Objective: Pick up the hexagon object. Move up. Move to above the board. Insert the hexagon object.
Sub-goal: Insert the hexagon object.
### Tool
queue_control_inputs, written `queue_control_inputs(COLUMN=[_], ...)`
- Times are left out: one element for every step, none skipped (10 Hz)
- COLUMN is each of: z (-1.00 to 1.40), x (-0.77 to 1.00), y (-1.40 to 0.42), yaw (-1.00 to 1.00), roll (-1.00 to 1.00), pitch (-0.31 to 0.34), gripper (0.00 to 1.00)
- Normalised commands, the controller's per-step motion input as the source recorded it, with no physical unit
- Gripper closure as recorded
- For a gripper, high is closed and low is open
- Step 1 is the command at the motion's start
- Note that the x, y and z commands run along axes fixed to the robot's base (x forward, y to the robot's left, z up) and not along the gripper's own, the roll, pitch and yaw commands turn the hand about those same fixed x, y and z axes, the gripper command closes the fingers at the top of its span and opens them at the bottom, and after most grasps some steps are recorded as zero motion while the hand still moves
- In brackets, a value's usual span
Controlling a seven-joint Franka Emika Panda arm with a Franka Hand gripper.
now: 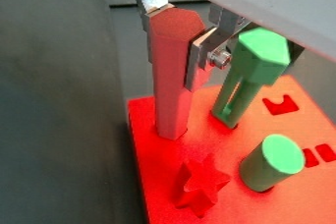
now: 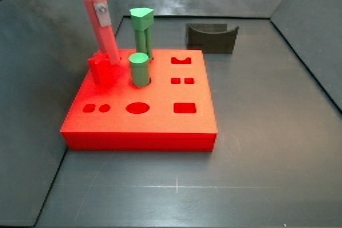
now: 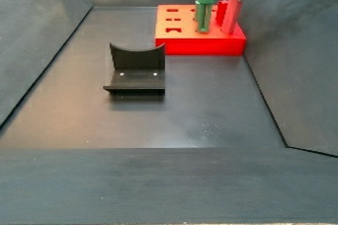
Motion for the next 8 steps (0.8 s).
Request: queue_control_inputs(z=[-0.15,-0.12,-0.2,-0.35,-0.31,-0.05,-0.05,0.0], x=[0.57,0.5,0.66,0.62,0.47,0.0,0.0,0.0], y=[0.04,0.04,0.07,0.09,0.06,0.0,0.0,0.0], yaw=[-0.18,-0.17,-0.17,-0.19,-0.21,-0.25,0.0,0.0], roll=[0.0,0.0,0.0,0.0,0.0,0.0,0.0,0.0], pitch=[0.12,0.093,0.113,0.107,0.073,0.0,-0.01,0.0], gripper=[1.0,1.0,1.0,1.0,1.0,1.0,1.0,1.0])
